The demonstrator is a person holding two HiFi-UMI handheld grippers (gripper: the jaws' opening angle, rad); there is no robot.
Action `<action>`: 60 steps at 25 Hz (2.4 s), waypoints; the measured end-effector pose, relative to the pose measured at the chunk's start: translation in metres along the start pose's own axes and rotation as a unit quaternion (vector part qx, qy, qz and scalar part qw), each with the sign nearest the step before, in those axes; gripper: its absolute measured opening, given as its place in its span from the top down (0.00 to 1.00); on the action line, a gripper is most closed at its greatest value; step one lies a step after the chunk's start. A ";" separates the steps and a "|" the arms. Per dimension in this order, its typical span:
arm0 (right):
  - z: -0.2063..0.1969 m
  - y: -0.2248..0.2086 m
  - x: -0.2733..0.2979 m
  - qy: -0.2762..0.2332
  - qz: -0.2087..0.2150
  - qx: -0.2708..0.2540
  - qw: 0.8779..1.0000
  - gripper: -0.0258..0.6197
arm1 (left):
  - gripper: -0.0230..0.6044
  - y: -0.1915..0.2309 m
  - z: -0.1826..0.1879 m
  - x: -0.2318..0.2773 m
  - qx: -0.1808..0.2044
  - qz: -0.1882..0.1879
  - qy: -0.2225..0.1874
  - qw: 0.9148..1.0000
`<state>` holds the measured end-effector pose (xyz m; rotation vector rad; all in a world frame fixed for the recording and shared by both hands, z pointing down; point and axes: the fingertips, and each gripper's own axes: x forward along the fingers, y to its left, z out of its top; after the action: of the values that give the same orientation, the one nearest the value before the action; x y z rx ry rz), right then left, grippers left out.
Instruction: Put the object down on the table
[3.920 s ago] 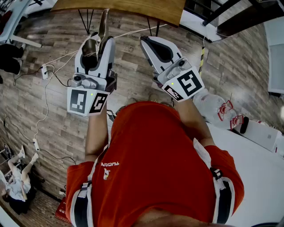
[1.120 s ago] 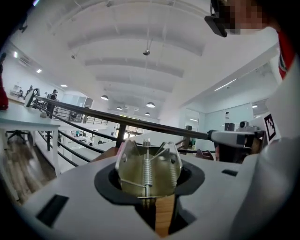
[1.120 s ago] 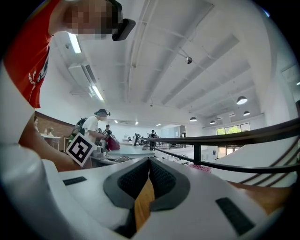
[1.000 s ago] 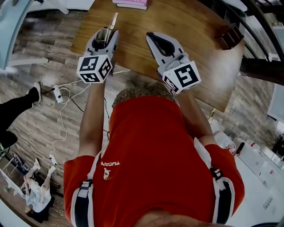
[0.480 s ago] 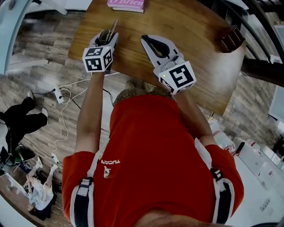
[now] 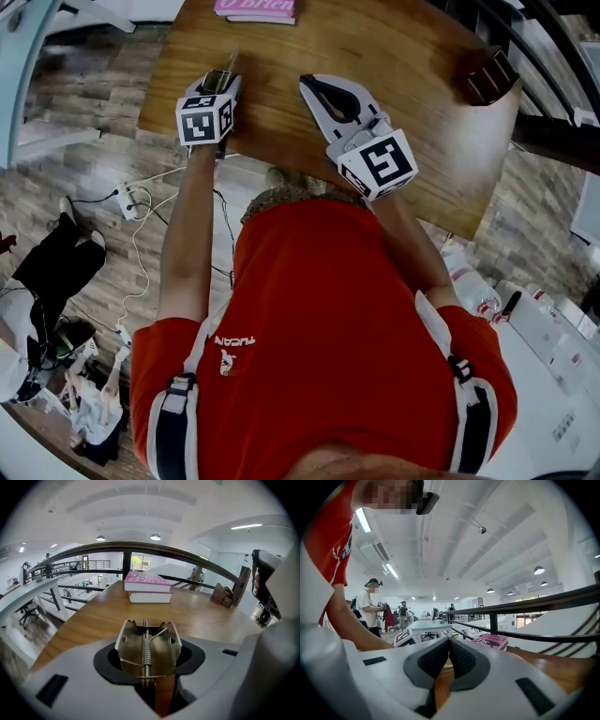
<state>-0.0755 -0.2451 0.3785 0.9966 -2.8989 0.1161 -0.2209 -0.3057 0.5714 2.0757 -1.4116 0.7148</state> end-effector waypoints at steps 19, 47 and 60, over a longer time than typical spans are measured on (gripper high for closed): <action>-0.003 0.003 0.003 0.009 0.004 0.006 1.000 0.92 | 0.53 0.043 0.015 -0.019 0.000 0.058 -0.067 0.996; 0.027 0.015 0.001 -0.046 0.043 0.006 0.998 0.92 | 0.90 -0.037 0.116 -0.183 0.013 0.010 -0.347 0.938; 0.075 0.027 -0.015 -0.107 0.067 -0.008 0.992 0.92 | 0.95 -0.084 0.129 -0.231 0.008 -0.022 -0.395 0.919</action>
<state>-0.0837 -0.2214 0.3013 0.8619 -3.1550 -0.0082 -0.1982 -0.2140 0.3104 2.5282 -1.7340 -0.1895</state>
